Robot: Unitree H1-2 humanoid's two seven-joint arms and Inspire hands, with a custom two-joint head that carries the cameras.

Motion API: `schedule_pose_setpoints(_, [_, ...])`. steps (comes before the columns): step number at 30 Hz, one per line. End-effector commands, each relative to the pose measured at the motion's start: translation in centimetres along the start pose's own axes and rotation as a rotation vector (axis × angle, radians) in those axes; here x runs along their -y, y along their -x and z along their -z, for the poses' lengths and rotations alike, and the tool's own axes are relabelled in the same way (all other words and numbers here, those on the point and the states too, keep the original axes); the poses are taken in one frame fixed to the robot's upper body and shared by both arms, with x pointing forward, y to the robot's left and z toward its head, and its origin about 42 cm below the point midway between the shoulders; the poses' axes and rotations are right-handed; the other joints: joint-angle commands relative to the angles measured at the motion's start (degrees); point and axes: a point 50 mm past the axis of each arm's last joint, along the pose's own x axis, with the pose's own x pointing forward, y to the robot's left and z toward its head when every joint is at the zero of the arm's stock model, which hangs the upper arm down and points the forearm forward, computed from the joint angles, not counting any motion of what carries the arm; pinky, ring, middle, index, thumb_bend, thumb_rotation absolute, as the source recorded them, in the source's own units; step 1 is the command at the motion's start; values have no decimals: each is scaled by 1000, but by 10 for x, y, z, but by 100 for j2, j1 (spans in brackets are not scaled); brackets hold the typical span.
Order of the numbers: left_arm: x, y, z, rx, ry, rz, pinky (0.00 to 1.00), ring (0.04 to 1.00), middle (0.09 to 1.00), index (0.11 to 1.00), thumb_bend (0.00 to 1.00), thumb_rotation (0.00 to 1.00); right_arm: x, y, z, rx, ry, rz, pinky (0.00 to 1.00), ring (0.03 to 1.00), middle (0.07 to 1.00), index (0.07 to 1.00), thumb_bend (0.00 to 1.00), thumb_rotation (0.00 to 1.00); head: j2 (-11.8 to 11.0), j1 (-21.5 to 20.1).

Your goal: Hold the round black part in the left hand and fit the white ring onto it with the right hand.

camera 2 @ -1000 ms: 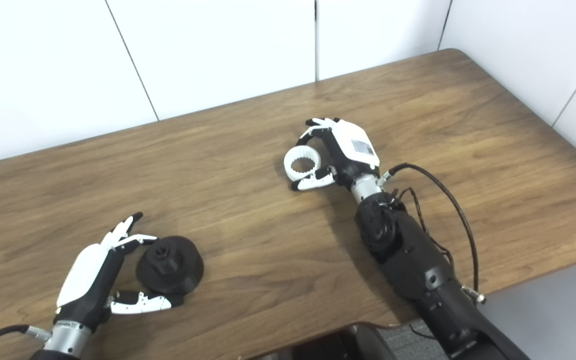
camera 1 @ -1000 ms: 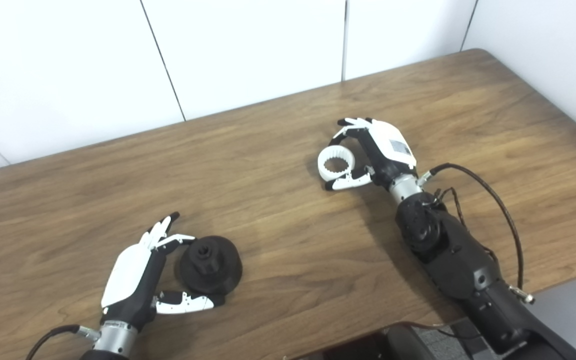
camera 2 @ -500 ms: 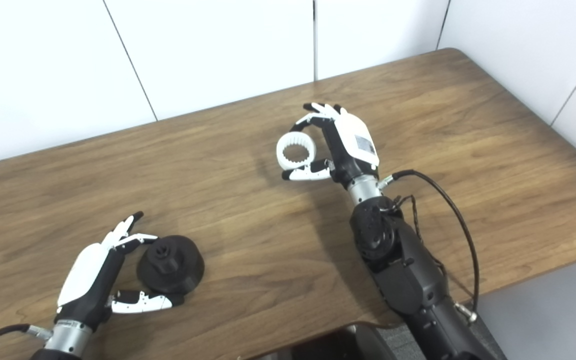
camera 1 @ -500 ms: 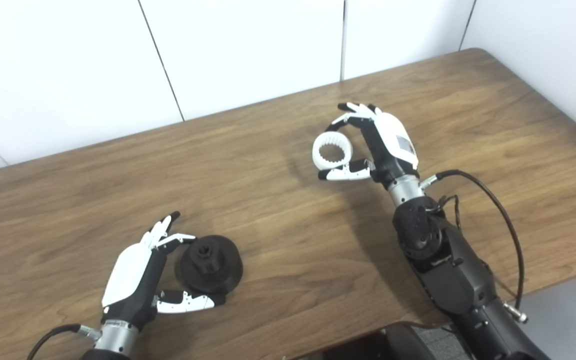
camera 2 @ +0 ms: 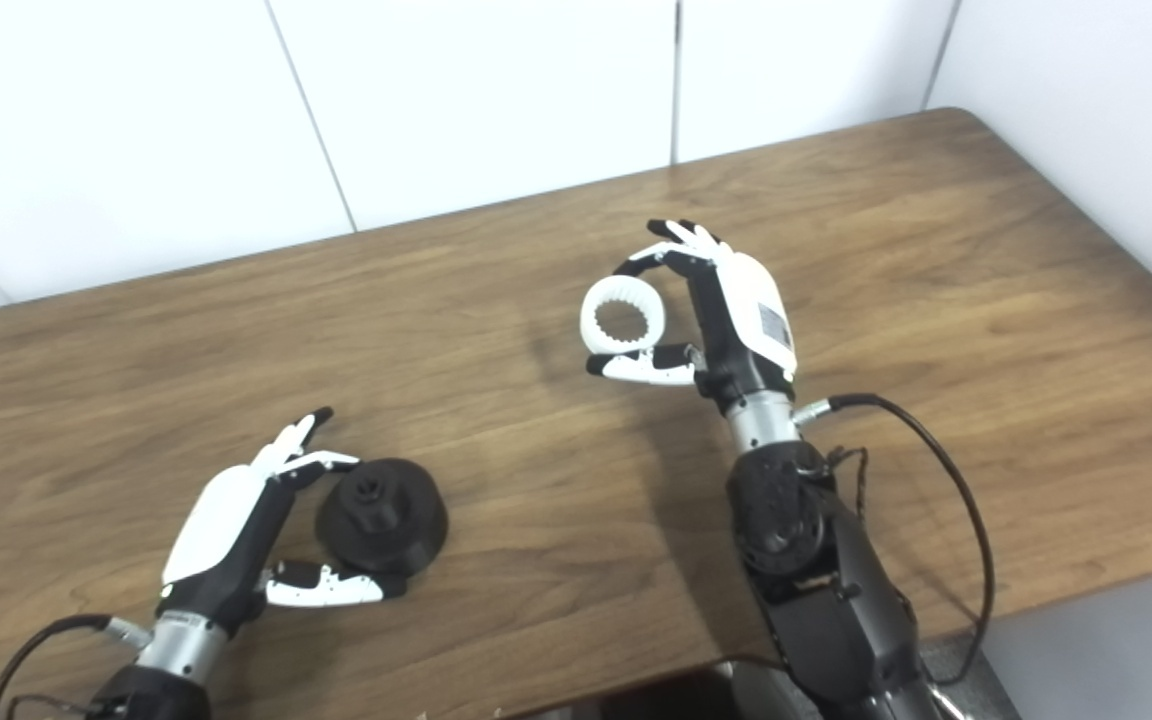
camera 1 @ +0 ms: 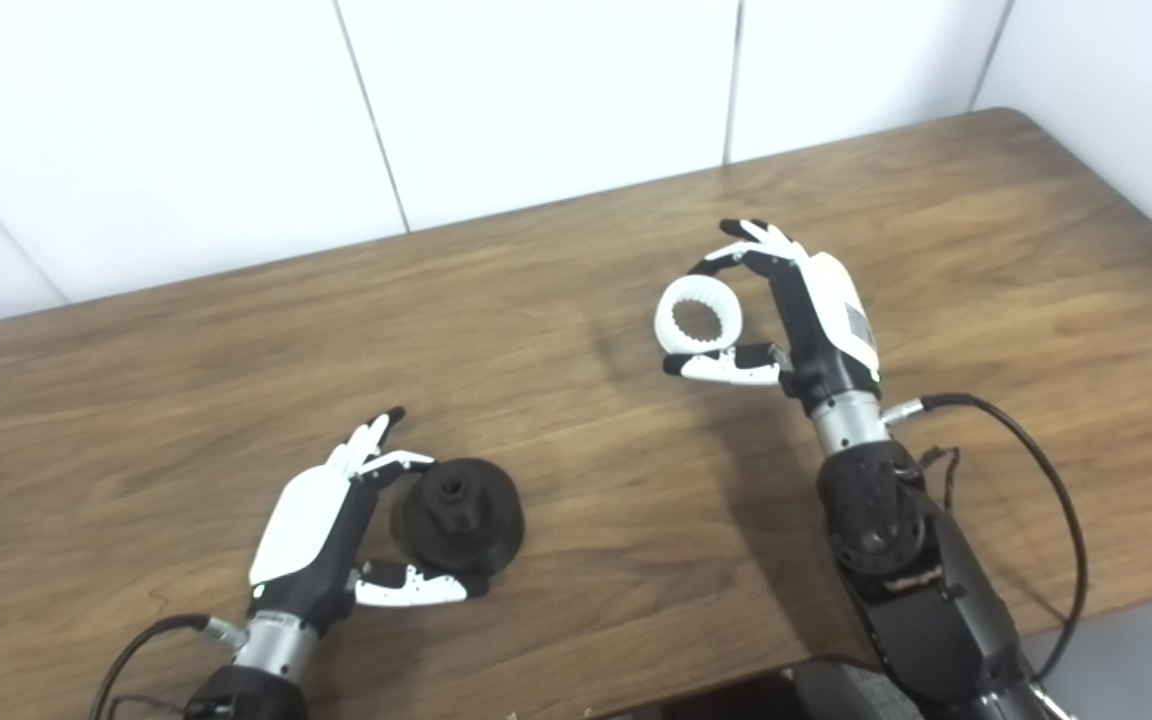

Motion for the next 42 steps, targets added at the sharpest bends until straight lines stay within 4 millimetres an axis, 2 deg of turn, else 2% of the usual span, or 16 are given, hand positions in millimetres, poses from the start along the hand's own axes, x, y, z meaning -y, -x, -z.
schedule_pose_setpoints(1, [-8,-8,-8,32,-25,-30,990,1000,1000,607,922,367,5,-2,-18,87,-34,29,930,934,867,484,520,138,3,16])
schedule_pose_setpoints(6, [-4,-10,-13,29,-24,-32,997,1000,1000,610,926,379,1,5,-21,108,-53,23,833,915,861,483,521,138,20,322])
schedule_pose_setpoints(14, [2,-14,-19,24,-11,-38,1000,1000,1000,607,937,369,-1,12,-31,138,-91,8,820,922,864,483,521,135,26,756])
schedule_pose_setpoints(20, [3,-16,-23,28,-9,-43,1000,1000,1000,609,940,374,-6,18,-40,167,-109,-22,796,919,860,483,521,136,41,856])
schedule_pose_setpoints(24, [4,-16,-23,27,-10,-41,1000,1000,1000,612,937,382,-11,23,-48,178,-134,-48,816,922,858,483,521,135,55,859])
schedule_pose_setpoints(30, [5,-17,-25,32,-6,-42,1000,1000,1000,605,933,373,-22,31,-58,202,-156,-86,926,923,855,483,521,137,70,889])
schedule_pose_setpoints(36, [5,-18,-26,36,-3,-44,1000,1000,1000,604,932,368,-35,37,-68,229,-190,-137,849,916,853,483,521,138,87,938])
schedule_pose_setpoints(39, [5,-18,-26,34,-3,-44,1000,1000,1000,604,935,367,-41,40,-75,243,-194,-159,926,916,854,483,521,139,89,939])
schedule_pose_setpoints(42, [5,-18,-26,34,-3,-43,1000,1000,1000,604,935,367,-47,42,-80,258,-194,-172,936,911,850,483,522,139,94,942])
